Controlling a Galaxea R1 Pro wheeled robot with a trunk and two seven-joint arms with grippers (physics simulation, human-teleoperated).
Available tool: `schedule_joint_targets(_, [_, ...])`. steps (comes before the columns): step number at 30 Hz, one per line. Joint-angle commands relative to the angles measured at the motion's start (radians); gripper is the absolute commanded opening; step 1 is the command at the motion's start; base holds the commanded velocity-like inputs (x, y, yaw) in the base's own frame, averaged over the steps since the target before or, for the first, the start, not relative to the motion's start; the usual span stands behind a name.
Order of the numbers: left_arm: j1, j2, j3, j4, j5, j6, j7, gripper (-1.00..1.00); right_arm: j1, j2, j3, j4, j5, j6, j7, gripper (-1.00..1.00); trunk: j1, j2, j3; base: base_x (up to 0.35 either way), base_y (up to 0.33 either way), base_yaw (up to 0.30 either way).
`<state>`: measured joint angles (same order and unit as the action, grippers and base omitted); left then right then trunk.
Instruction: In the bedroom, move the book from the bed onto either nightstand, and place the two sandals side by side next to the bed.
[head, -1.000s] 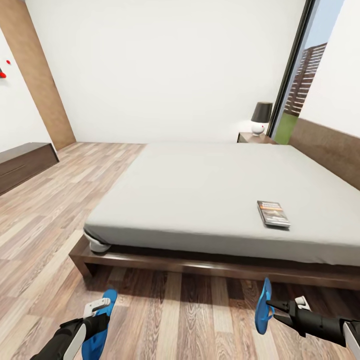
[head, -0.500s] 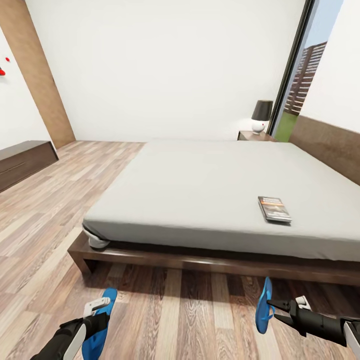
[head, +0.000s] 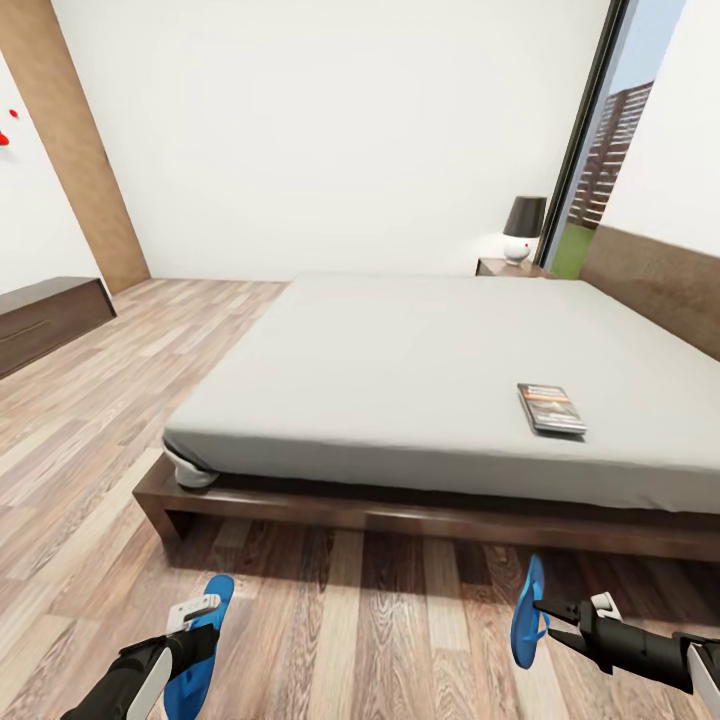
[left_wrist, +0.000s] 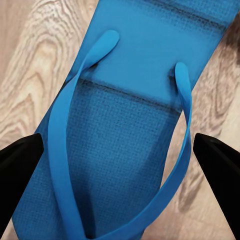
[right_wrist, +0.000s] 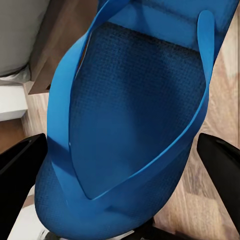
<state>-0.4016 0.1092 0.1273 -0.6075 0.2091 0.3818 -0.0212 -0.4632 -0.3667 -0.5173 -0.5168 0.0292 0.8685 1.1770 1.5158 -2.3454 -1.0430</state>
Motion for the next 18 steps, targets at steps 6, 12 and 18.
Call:
schedule_joint_targets(6, [0.0, 0.0, 0.003, -0.001, 0.006, 0.006, -0.002, -1.0, -0.001, 0.0, -0.004, -0.001, 0.002, 0.009, 0.003, -1.0, 0.023, -0.043, -0.02, 0.0, 0.0, 0.0])
schedule_joint_targets(12, [0.0, 0.0, 0.003, -0.002, 0.005, 0.006, -0.002, -1.0, -0.001, 0.001, -0.004, 0.0, 0.002, 0.008, 0.001, -1.0, 0.046, -0.085, -0.039, 0.0, 0.0, 0.0])
schedule_joint_targets(18, [0.0, 0.0, 0.004, -0.002, 0.005, 0.006, -0.002, -1.0, -0.001, 0.001, -0.004, 0.0, 0.002, 0.008, 0.001, -1.0, 0.069, -0.127, -0.057, 0.0, 0.0, 0.0])
